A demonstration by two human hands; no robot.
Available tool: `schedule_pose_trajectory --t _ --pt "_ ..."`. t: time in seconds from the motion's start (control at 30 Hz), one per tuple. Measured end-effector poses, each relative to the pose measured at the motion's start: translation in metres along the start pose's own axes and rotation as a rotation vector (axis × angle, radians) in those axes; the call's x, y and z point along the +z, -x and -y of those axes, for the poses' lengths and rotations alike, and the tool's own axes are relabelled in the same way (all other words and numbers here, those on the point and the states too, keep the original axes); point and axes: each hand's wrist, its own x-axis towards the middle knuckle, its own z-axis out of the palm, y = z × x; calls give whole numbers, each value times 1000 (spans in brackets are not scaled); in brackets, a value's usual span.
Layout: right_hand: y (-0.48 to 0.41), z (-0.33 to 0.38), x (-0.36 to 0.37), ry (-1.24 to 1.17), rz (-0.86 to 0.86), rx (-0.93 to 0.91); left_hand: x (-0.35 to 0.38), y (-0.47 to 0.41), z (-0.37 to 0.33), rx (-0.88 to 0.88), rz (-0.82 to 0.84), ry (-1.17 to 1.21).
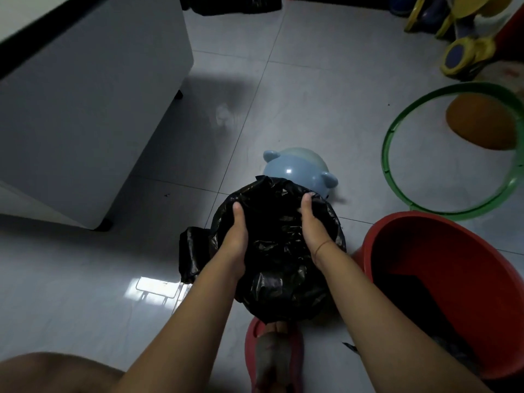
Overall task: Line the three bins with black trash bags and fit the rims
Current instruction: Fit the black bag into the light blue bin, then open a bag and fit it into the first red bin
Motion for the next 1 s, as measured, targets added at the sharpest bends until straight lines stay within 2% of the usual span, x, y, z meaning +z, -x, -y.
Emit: schedule_pose_trajectory --t 0.1,0.13,0.23,0.3,0.37,0.53,0.6,0.67,0.77,0.9,1.0 --pt "3 -2 8 36 -40 -144 13 2 -1 104 -70 -98" --pt "5 -1 12 33 -24 -137 17 3 1 104 -67 -101" --pt "5 -8 16 59 146 140 28 3 7 -4 8 -61" --pt "5 -14 14 119 225 314 25 -1 6 -41 -42 -18" --pt "4 -17 12 209 191 359 20 -10 3 -37 -105 -4" --pt "-7 -9 9 386 24 144 25 -9 1 33 -88 -104" --pt "-12 -6 7 287 -33 26 27 -5 7 34 -50 -98" --pt "-11 -2 7 100 -12 13 27 -2 14 7 -7 -91" --pt "-8 4 8 59 -56 21 24 1 16 16 -72 -66" --pt "24 15 -2 131 -6 -147 31 10 -1 168 -156 -180" --pt "65 14 -28 18 29 -310 52 31 -11 337 -164 -236"
